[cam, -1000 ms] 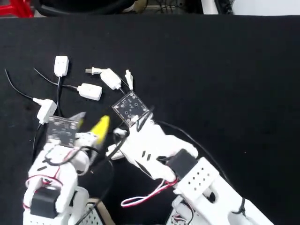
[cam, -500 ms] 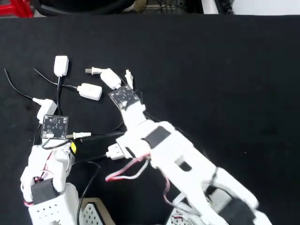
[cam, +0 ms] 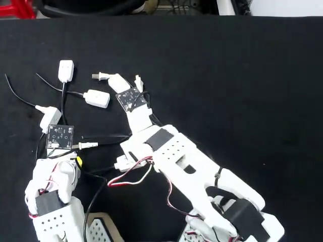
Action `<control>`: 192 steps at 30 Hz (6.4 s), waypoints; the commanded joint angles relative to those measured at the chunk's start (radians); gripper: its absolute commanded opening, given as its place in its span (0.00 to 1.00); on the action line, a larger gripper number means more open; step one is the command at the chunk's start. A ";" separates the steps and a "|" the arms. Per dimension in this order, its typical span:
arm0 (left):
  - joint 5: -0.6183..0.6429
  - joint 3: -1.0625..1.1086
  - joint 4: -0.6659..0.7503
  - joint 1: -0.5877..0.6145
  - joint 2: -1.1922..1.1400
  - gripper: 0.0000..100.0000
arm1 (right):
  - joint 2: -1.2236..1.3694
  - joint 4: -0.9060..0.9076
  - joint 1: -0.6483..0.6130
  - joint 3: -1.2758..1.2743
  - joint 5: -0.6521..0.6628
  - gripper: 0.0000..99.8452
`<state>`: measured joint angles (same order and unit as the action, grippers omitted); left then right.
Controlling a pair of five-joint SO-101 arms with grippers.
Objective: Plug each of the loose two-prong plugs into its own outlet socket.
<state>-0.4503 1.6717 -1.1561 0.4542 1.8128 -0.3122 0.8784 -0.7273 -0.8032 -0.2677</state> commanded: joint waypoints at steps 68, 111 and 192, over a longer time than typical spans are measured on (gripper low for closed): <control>-0.009 0.028 0.080 0.001 0.009 0.22 | -0.048 0.071 -0.061 -0.022 -0.184 0.23; -0.299 -0.216 0.143 -0.777 -0.433 0.30 | -0.124 0.493 0.631 0.206 0.316 0.01; 0.127 -1.073 0.453 0.094 -1.758 0.12 | -0.110 0.376 0.626 0.128 0.311 0.01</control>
<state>-0.3951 0.6682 -0.6667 0.5201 0.0729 -0.4258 1.2697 -0.1135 -0.6790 0.0545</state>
